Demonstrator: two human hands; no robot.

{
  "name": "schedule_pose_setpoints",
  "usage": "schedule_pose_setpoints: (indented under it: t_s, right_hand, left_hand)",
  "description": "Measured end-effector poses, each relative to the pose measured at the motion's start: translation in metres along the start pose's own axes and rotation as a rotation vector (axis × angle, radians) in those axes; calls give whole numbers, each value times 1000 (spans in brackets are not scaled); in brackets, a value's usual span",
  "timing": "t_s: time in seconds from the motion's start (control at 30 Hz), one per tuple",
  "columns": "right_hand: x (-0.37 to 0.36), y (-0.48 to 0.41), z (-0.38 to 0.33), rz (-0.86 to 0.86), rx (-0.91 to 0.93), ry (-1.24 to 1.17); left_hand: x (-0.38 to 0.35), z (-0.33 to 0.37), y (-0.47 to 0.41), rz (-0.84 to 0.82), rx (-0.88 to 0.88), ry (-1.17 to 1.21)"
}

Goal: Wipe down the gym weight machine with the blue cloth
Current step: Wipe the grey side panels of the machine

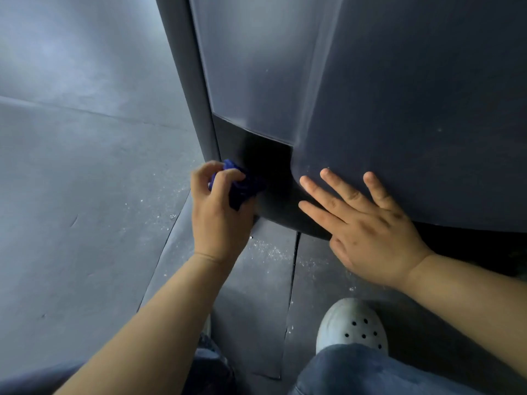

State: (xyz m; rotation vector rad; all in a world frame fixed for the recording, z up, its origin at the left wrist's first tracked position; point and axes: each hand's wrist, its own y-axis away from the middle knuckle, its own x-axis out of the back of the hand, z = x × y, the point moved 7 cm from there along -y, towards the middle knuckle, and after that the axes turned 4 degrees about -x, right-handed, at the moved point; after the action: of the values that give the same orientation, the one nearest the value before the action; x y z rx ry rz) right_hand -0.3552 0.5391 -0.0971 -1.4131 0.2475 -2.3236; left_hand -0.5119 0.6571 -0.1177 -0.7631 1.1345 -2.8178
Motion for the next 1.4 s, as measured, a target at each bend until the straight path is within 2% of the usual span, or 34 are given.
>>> schedule_pose_setpoints:
  t_s: [0.07,0.17,0.23,0.3,0.37,0.43,0.63,0.7,0.77,0.9,1.03,1.13,1.27,1.4]
  right_hand:
    - [3,7,7,2,-19,-10]
    - [5,20,16,7,-48,-13]
    - [7,24,19,20,-63,-21]
    - [7,27,20,12,-67,-25]
    - [6,31,21,1,-76,-39]
    - [4,35,24,1,-94,-52]
    - [4,44,30,23,-107,-82]
    - [9,45,35,51,-129,-82]
    - [11,48,38,64,-159,-78]
    - [10,52,40,52,-171,-73]
    - [7,53,40,37,-179,-76]
    - [8,54,41,64,-200,-95]
    - [13,59,46,90,-231,-145]
    - [15,66,55,97,-246,-133]
  left_hand:
    - [7,30,-14,59,-134,42]
    - [-18,35,-5,-83,-223,11]
    - [-45,14,26,-267,-193,-72]
    - [-72,-14,59,-514,-88,-126]
    - [-82,-32,71,-603,66,-140]
    - [-75,-29,66,-522,95,-147]
    - [1,70,2,11,-188,35]
    - [4,90,-19,87,-261,54]
    - [-8,89,-19,45,-307,26]
    - [-48,52,25,-205,-355,-113]
    - [-65,34,40,-336,-254,-159]
    - [-49,49,30,-290,-249,-136]
    - [-6,107,-6,-30,-384,22]
    - [-21,115,-8,-27,-417,-16]
